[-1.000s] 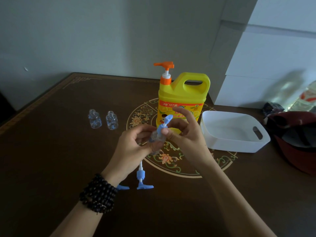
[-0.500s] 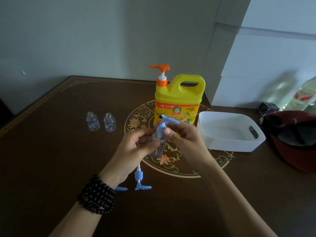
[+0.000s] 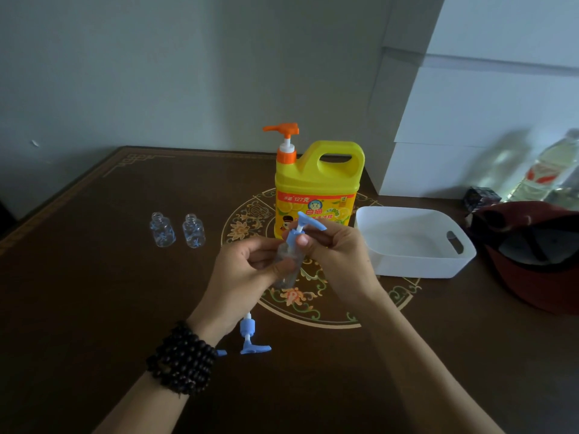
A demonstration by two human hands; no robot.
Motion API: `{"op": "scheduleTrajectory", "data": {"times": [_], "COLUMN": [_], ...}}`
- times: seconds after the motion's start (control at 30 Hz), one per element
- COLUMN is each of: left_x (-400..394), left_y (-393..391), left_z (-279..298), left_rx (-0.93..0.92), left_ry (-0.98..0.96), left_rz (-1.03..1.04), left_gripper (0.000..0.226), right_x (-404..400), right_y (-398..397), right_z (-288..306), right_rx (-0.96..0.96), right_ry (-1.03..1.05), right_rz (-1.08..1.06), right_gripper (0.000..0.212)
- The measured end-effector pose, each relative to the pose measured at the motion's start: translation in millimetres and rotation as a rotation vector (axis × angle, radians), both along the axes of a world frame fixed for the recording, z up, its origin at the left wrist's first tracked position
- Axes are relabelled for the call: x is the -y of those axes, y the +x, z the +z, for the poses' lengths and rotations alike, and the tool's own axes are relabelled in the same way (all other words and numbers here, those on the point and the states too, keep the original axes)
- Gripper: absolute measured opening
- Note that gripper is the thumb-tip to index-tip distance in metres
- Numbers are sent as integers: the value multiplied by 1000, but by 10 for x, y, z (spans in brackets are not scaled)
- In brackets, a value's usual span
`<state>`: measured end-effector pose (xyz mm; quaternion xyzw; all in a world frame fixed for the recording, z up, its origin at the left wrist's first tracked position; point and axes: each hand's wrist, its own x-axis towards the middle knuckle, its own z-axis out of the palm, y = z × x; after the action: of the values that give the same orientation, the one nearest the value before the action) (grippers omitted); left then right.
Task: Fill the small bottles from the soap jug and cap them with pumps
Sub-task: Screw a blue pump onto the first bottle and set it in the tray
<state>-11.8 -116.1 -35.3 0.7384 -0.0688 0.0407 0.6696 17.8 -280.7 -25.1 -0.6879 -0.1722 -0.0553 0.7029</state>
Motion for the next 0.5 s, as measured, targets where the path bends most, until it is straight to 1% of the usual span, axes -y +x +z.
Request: {"op": "scheduleTrajectory", "data": {"times": [0.07,0.13,0.2,0.27,0.33,0.4,0.5], "left_x": [36,35,12,26,94,148,183], "left_y": [2,-5,6,38,67,87,127], "left_z": [-20,-22,-3,5,-20,-41,-15], "left_rx": [36,37,39,71,93,86,48], "left_ry": [42,36,15,29,48,31,-29], "left_rz": [30,18,-12,6,40,48,-51], "left_gripper": [44,47,43,39,35,34,31], "right_x": [-27,8,50,38,13,22,156], "right_y": [-3,-14,-28,-22,-16,-5,-2], "right_z": [-5,-1,31,47,34,13,29], "right_rx": [-5,-1,42,66,37,13,29], "right_ry": [8,-4,-45,-60,-18,-27,-134], "right_rz": [-44,-44,-40,-66,-112,-155,-159], "right_gripper": [20,18,17,17,17,16,12]}}
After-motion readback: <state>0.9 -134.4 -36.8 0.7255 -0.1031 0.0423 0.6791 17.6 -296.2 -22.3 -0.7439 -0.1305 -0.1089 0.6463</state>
